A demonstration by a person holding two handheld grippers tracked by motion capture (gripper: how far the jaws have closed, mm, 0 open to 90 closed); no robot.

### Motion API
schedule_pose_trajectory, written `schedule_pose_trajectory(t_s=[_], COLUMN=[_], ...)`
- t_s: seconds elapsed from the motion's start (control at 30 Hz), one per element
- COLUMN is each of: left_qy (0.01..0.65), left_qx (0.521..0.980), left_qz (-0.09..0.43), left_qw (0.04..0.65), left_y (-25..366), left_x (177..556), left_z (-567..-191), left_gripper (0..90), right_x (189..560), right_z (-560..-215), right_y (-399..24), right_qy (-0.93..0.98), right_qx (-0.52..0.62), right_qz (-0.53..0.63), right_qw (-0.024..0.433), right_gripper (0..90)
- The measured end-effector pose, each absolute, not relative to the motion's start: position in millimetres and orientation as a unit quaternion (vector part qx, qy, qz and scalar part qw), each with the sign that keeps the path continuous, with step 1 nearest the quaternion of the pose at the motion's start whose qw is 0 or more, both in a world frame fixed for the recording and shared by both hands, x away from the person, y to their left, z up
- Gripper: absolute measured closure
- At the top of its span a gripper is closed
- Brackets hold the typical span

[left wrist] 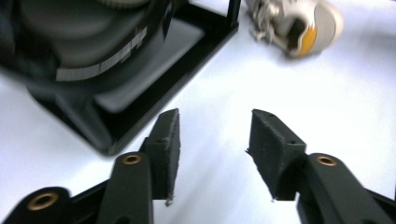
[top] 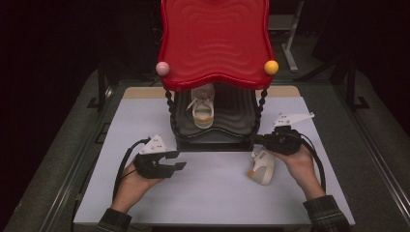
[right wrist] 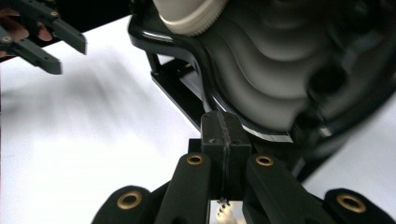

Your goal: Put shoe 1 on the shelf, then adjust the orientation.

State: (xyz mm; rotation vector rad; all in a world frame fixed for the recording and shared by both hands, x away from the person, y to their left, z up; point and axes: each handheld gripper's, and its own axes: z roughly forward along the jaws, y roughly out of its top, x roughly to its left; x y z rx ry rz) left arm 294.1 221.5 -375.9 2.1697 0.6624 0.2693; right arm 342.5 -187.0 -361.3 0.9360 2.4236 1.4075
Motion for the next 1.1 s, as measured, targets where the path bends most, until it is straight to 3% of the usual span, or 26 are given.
schedule_pose_trajectory(t_s=[0.53, 1.1], left_qy=[0.311, 0.295], left_qx=[0.875, 0.873], left_qz=[0.112, 0.126], left_qw=[0.355, 0.367], left_y=[276, 282], left_x=[270, 266], left_z=[-434, -452], left_gripper=[14.5, 13.7], right_x=[336, 332], right_z=[-381, -393], right_y=[-232, -254], right_qy=[0.811, 0.802], right_qx=[0.367, 0.393], right_qz=[0.439, 0.433], right_qw=[0.122, 0.119], right_gripper=[89.4, 89.5])
